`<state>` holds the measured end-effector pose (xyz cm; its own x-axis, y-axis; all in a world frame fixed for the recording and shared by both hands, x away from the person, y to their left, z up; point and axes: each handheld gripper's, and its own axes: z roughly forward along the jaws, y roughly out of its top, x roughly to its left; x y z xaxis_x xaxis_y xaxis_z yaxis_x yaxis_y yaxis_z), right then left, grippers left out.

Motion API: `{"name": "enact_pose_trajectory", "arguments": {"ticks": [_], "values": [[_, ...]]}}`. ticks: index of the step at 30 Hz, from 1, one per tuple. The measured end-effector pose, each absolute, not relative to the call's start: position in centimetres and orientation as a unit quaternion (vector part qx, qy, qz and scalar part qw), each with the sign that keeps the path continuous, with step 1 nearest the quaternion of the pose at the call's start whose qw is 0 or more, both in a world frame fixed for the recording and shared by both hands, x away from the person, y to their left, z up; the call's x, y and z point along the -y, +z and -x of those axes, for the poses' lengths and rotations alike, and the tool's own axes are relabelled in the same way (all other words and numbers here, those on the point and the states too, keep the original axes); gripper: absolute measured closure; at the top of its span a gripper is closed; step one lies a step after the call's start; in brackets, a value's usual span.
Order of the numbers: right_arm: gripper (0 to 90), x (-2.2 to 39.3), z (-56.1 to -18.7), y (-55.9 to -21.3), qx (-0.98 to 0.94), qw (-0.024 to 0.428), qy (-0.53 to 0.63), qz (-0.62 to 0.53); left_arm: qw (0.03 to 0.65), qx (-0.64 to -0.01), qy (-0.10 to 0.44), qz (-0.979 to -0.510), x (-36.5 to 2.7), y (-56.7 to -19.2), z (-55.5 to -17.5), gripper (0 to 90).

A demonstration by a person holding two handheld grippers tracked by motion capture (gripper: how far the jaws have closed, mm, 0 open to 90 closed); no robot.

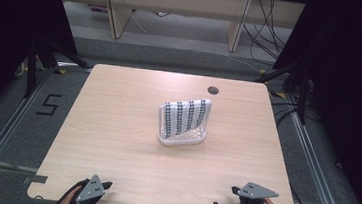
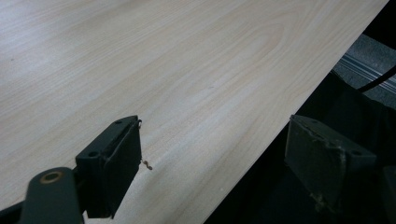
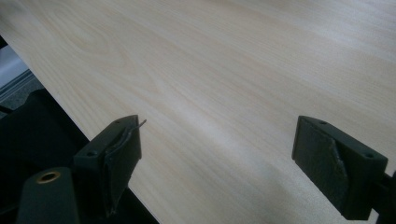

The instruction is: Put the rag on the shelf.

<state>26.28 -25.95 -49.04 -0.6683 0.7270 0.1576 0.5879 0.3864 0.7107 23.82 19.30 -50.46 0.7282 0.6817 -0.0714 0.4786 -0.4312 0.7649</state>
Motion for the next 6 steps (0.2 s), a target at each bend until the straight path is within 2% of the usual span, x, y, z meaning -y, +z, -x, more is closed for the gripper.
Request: {"name": "enact_pose_trajectory", "arguments": {"ticks": [6], "values": [[16.7,26.08,-26.44,-49.07,-0.830,0.094,0.389,-0.388,0.406,-0.351,0.119,-0.835,-19.17,-50.54,-23.87,18.0]]}}
